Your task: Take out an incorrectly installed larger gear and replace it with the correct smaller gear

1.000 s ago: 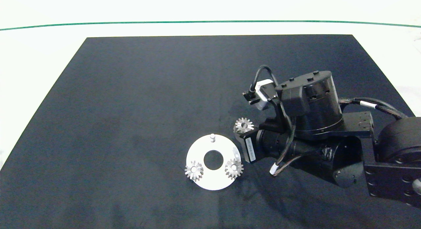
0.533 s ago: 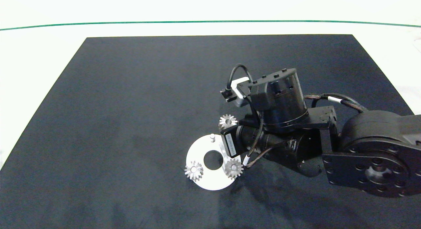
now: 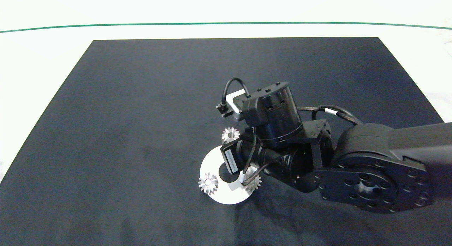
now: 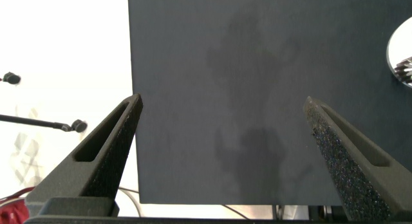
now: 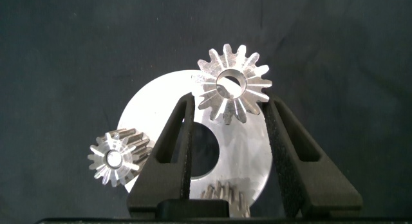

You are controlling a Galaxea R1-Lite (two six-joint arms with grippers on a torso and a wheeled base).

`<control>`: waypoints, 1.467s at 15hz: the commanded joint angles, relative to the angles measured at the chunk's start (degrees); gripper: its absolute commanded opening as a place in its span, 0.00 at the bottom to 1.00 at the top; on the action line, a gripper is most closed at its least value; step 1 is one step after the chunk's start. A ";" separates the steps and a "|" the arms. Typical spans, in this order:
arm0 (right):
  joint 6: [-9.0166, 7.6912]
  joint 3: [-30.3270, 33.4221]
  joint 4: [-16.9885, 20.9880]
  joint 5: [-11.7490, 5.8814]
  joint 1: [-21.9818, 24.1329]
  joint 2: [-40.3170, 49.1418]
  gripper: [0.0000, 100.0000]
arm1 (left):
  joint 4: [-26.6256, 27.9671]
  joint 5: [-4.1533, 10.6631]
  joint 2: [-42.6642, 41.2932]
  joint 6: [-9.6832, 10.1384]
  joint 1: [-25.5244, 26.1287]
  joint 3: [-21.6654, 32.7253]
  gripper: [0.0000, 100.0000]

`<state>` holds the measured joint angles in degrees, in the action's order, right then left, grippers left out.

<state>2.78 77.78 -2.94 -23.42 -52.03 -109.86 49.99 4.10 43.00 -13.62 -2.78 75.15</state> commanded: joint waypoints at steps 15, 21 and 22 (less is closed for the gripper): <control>-0.23 0.18 -0.14 -0.14 -0.35 -2.46 0.22 | 0.28 0.03 -0.37 -0.36 -0.03 -0.10 1.00; -0.14 -0.08 -0.23 -0.14 -0.27 -2.37 0.22 | 0.28 0.03 -0.37 -0.36 -0.03 -0.10 1.00; -0.14 -0.08 -0.14 -0.14 -0.27 -2.37 0.22 | 0.28 0.03 -0.37 -0.36 -0.03 -0.10 1.00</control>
<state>2.65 77.68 -3.06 -23.43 -52.26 -112.30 49.99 4.10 42.61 -13.91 -2.78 75.08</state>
